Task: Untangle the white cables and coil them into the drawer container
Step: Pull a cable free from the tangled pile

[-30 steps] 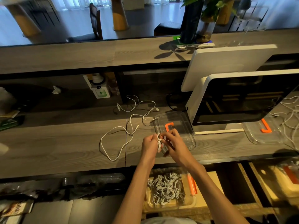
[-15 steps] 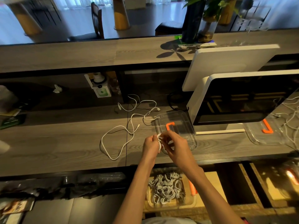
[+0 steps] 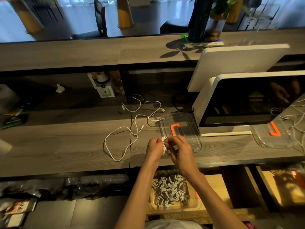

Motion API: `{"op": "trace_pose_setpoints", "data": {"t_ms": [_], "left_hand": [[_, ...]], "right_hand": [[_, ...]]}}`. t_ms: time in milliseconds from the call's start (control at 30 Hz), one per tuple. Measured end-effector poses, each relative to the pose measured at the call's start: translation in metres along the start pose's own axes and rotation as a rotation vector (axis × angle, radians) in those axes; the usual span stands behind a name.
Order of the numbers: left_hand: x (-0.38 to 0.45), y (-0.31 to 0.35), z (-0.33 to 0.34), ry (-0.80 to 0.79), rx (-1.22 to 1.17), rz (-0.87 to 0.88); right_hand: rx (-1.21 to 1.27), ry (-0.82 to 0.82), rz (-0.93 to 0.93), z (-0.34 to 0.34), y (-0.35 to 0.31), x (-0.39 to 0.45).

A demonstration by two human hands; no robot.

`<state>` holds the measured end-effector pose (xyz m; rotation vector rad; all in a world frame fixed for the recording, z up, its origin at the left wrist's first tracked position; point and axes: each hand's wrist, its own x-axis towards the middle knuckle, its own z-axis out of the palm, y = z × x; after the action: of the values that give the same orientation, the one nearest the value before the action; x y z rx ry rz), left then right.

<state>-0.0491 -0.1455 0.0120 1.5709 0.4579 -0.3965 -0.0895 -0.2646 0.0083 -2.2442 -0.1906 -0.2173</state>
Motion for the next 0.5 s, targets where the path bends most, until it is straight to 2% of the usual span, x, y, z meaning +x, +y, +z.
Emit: {"op": "trace_pose_setpoints", "data": {"t_ms": [100, 267, 500], "left_hand": [[0.000, -0.001, -0.001, -0.008, 0.024, 0.011], [0.003, -0.008, -0.007, -0.012, 0.068, 0.009], [0.001, -0.012, -0.015, -0.097, 0.021, -0.049]], "right_hand": [[-0.045, -0.037, 0.071, 0.003, 0.001, -0.002], [-0.112, -0.254, 0.110, -0.003, 0.005, 0.006], [-0.138, -0.379, -0.033, -0.013, 0.003, 0.013]]}}
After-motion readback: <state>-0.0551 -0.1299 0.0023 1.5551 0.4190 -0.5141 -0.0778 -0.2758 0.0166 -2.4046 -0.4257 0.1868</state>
